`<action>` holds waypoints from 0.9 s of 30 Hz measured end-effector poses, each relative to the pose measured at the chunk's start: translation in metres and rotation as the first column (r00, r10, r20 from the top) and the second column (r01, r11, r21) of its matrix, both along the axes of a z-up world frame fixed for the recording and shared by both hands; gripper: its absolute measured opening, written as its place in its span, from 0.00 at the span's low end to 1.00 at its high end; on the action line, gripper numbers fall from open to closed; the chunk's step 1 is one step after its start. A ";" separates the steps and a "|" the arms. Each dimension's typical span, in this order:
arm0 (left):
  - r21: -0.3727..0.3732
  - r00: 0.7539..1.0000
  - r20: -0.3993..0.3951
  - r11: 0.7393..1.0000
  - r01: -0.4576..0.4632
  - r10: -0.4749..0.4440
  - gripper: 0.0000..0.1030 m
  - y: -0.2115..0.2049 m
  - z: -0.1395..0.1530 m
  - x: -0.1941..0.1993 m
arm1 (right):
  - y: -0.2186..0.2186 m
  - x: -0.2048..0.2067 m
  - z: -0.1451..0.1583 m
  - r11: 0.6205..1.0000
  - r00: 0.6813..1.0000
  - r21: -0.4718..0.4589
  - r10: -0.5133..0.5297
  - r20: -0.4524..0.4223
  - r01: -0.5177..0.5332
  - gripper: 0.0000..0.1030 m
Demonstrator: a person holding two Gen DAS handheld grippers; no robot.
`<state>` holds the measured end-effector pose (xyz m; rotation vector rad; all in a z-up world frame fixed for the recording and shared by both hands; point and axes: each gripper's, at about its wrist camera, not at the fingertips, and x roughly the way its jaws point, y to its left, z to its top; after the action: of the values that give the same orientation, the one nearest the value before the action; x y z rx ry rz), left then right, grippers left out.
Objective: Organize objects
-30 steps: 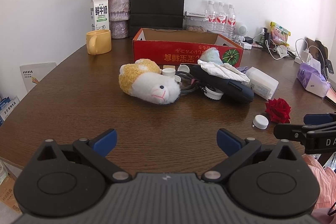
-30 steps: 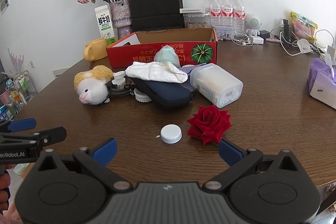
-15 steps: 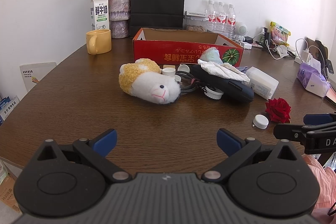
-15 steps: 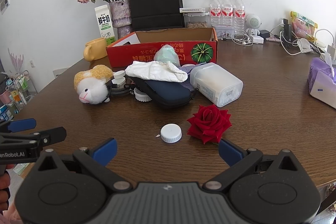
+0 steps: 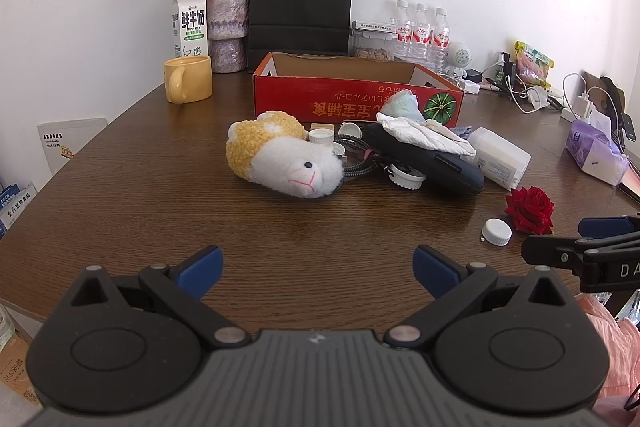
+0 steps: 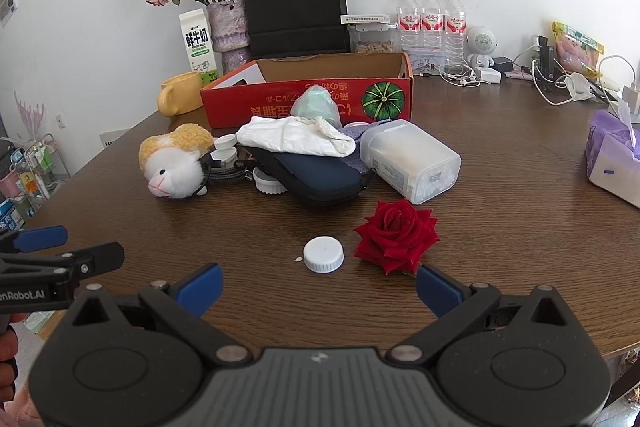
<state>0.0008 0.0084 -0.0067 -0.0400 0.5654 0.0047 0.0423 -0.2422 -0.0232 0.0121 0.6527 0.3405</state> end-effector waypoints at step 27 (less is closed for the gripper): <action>-0.014 1.000 -0.012 1.000 -0.027 0.027 1.00 0.007 -0.003 0.006 | -0.018 0.006 -0.002 0.997 0.991 -0.026 -0.074 0.115 0.077 1.00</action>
<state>0.0064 0.0154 -0.0097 -0.0619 0.5763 0.0275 0.0484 -0.2605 -0.0255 -0.0115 0.5426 0.2561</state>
